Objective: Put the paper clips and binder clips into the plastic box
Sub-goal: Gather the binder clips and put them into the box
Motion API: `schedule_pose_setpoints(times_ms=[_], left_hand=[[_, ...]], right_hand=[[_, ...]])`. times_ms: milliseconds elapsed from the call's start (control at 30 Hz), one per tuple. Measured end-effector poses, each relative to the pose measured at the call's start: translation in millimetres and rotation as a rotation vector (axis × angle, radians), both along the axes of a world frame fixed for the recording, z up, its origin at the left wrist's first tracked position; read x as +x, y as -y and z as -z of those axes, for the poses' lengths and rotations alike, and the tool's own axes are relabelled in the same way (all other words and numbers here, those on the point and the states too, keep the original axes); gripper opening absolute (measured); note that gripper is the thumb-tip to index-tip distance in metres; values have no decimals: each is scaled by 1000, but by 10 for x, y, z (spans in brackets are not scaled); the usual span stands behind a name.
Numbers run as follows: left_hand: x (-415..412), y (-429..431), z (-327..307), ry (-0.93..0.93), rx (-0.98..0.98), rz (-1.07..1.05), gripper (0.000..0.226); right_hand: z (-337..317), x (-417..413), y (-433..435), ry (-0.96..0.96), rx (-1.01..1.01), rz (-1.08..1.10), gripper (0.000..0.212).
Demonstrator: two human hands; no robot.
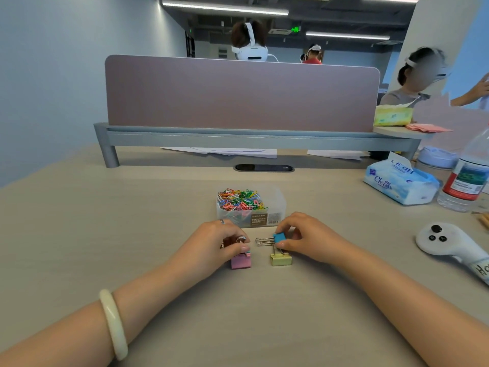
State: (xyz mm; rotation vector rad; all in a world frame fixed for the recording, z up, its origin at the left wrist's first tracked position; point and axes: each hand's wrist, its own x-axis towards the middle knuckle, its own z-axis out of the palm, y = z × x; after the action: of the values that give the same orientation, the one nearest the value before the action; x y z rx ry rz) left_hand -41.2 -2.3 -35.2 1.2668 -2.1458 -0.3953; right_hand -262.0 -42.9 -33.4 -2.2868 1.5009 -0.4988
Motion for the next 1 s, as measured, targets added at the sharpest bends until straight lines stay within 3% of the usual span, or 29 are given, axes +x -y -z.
schedule_pose_setpoints(times_ms=[367, 600, 700, 867, 1000], left_hand=[[21, 77, 24, -61, -32, -35, 15], [58, 81, 10, -58, -41, -36, 26], [83, 83, 24, -69, -30, -40, 26], [96, 68, 7, -68, -67, -40, 20], [93, 61, -8, -73, -96, -46, 19]], right_hand=[[-104, 43, -127, 446, 22, 54, 31], [-117, 60, -188, 413, 44, 52, 6], [-145, 36, -204, 432, 85, 17, 6], [-154, 147, -288, 384, -18, -43, 20], [-104, 178, -326, 369, 50, -58, 21]])
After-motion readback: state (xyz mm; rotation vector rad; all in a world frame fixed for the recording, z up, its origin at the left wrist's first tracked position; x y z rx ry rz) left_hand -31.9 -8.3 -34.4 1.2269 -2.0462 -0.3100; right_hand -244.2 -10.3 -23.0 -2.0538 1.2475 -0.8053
